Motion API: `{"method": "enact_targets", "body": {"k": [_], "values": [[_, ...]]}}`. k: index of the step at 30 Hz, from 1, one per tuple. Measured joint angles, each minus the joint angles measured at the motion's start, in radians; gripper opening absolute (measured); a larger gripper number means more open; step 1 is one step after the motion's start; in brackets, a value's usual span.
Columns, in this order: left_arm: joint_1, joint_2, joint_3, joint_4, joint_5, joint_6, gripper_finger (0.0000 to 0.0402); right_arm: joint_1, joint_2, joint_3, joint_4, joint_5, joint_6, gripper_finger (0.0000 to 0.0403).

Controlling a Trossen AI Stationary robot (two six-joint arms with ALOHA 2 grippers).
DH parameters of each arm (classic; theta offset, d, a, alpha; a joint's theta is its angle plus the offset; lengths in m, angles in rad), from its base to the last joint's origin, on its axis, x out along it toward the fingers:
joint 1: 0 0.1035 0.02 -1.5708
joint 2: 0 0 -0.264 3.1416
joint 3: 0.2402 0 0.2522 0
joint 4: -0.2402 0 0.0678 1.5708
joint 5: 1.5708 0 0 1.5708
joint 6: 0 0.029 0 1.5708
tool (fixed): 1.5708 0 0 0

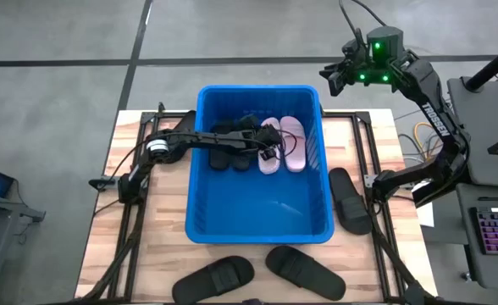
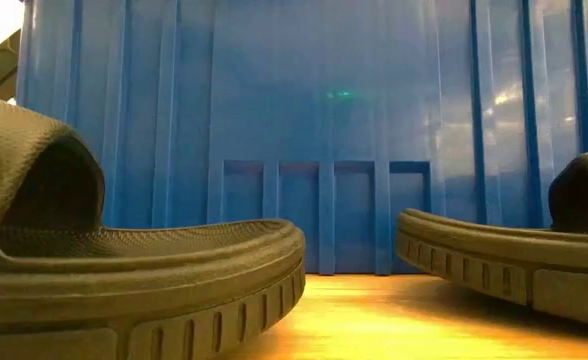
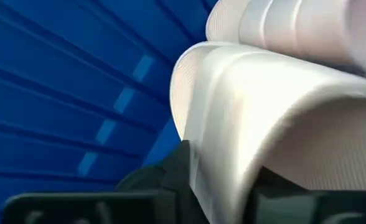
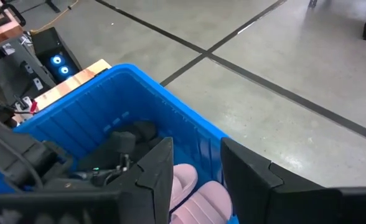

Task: Pick and place slides into bin
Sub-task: Put the pink slide into the blue bin, then put the black slide into the blue bin

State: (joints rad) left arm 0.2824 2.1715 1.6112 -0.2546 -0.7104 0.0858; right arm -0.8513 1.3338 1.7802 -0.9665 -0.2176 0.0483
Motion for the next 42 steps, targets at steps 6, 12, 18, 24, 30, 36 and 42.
{"method": "enact_targets", "body": {"k": [6, 12, 18, 24, 30, 36, 42], "values": [[0.014, 0.000, 0.011, 0.000, 0.131, 0.028, 0.0151, 0.000, -0.006, 0.000, -0.002, 0.000, 0.003, 0.0116], [0.011, 0.000, 0.031, -0.003, 0.187, 0.031, 0.0218, 0.000, -0.008, 0.000, -0.003, 0.000, 0.003, 0.0120], [0.007, -0.022, 0.033, -0.030, 0.290, 0.026, 0.0270, 0.000, -0.012, 0.000, -0.003, 0.000, 0.002, 0.0122], [-0.001, -0.061, 0.033, -0.034, 0.295, 0.026, 0.0282, 0.000, -0.018, 0.000, -0.002, 0.000, -0.005, 0.0115], [-0.009, -0.102, 0.033, -0.015, 0.324, 0.030, 0.0283, 0.000, -0.021, 0.000, -0.002, 0.000, -0.005, 0.0115], [0.003, -0.086, 0.033, 0.087, 0.422, 0.032, 0.0247, 0.000, -0.023, 0.000, -0.002, 0.001, -0.006, 0.0118], [0.018, -0.082, 0.027, 0.128, 0.423, 0.027, 0.0165, 0.000, -0.026, 0.000, -0.002, 0.001, -0.005, 0.0110]]}}
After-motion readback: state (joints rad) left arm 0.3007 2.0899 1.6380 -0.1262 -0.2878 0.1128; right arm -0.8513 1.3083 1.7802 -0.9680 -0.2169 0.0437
